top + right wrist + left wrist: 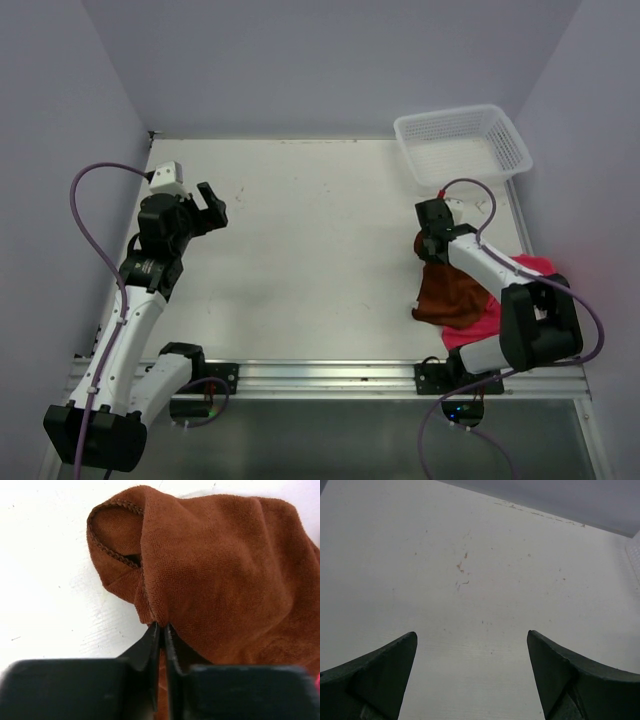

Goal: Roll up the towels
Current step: Grab a towel with the right arm, then move the towel to the center of the board

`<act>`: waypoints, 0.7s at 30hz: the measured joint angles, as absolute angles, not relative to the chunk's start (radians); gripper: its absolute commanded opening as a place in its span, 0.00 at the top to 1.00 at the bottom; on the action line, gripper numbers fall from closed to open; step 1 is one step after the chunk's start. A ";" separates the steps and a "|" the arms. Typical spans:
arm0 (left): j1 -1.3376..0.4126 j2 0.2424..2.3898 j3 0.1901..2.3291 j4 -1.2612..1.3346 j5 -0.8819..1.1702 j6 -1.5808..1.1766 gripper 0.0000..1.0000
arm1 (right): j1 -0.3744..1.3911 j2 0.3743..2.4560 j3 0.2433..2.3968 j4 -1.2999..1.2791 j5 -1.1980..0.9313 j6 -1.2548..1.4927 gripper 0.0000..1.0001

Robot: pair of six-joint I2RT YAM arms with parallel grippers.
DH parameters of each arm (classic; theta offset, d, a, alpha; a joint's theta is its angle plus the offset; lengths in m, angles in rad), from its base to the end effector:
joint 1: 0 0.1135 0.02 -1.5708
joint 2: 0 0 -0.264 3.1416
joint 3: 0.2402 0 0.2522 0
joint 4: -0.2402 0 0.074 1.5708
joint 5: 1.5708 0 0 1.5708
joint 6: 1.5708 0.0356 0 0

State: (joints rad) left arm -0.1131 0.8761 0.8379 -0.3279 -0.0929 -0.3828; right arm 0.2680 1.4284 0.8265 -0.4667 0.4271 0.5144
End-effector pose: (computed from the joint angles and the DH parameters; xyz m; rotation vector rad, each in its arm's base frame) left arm 0.1994 -0.0193 0.3277 -0.3225 1.9158 -0.2402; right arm 0.2639 0.0572 0.1923 0.4469 2.4732 -0.2576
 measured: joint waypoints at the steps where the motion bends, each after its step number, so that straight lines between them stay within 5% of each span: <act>1: -0.113 0.876 0.838 -0.327 -0.093 -0.383 0.05 | 0.268 1.421 0.829 -0.474 0.427 0.511 1.00; 14: -0.113 0.871 0.838 -0.327 -0.086 -0.383 0.01 | 0.271 1.129 1.179 -0.651 0.443 0.427 1.00; 21: -0.113 0.871 0.838 -0.327 -0.083 -0.383 0.00 | 0.297 1.138 1.373 -0.635 0.186 0.371 1.00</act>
